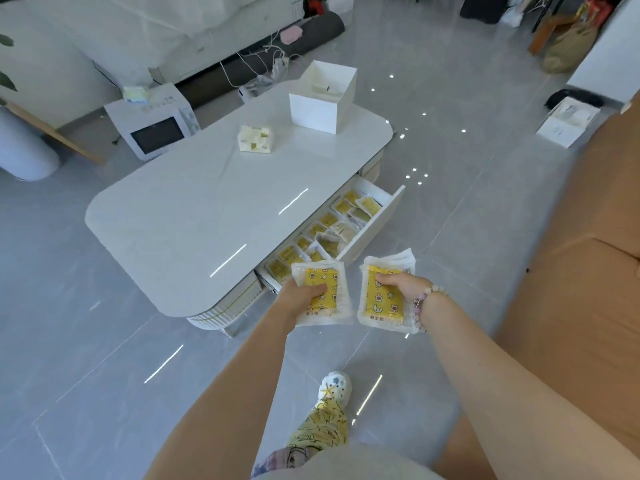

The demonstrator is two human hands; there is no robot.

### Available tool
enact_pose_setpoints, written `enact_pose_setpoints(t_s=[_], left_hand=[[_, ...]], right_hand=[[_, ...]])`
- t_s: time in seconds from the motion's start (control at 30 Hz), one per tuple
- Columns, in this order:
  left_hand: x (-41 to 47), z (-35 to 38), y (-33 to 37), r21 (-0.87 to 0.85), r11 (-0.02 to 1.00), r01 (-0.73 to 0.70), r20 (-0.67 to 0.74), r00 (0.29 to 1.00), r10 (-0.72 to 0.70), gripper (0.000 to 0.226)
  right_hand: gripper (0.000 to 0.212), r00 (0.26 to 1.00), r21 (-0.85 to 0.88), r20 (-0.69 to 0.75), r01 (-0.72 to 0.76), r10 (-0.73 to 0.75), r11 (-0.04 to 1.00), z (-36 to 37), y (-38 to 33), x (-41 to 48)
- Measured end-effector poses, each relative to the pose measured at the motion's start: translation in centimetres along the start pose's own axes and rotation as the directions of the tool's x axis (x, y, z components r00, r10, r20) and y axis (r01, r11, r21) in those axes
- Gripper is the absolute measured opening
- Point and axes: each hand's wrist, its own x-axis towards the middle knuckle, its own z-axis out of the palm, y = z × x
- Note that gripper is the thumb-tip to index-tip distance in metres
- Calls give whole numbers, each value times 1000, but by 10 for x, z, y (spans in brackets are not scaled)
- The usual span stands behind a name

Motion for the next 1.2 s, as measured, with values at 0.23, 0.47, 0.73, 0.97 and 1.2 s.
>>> enact_pose_setpoints(t_s=[0.23,0.47,0.73,0.97,1.2], left_hand=[[82,13,68,28,997,72,-3,997,-72,30],[133,34,84,10,987,160,-27,987,-160,32],[191,42,74,-163,960,227,-93,965,-244,36],[229,53,65,-390,845,366,-175,872,-458,28],[283,32,34,-600,693,401,-244,733,-635,43]], right_hand=[[70,999,8,-13,-41,41,999,-28,-79,67],[52,987,5,-43,-154,154,988,-62,-96,104],[67,988,-234,10,-150,157,961,-53,-169,184],[48,990,-490,101,-39,102,871,-39,-241,256],[54,969,-615,132,-87,210,784,-7,-250,351]])
